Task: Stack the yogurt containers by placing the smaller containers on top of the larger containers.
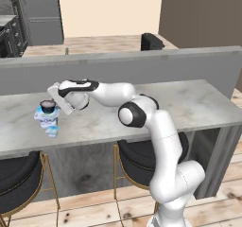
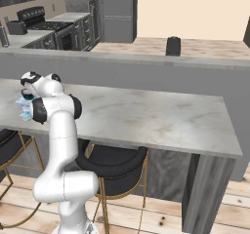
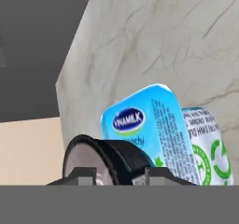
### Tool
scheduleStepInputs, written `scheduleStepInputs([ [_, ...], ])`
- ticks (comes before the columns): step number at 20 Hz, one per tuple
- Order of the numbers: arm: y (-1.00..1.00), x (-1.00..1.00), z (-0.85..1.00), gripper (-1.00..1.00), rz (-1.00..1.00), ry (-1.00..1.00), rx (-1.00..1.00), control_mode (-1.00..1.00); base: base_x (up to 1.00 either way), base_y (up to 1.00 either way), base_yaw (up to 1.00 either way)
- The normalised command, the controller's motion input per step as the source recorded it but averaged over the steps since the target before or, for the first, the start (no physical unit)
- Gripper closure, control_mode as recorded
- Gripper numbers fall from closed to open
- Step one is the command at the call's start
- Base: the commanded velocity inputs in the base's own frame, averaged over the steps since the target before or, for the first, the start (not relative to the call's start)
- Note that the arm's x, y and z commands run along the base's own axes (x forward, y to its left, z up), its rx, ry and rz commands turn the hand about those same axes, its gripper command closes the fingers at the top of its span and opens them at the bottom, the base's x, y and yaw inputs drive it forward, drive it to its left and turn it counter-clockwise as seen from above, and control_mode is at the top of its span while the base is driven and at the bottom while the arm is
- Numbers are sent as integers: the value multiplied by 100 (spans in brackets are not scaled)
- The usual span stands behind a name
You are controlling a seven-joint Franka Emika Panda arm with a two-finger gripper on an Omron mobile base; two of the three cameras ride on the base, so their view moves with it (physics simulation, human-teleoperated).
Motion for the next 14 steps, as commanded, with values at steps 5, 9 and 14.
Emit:
scheduleStepInputs([
  [5,3,4,-5,100,0,0,0,-100,0,0,0],
  [9,4,5,-8,100,0,0,0,-100,0,0,0],
  [14,6,4,-7,100,0,0,0,-100,0,0,0],
])
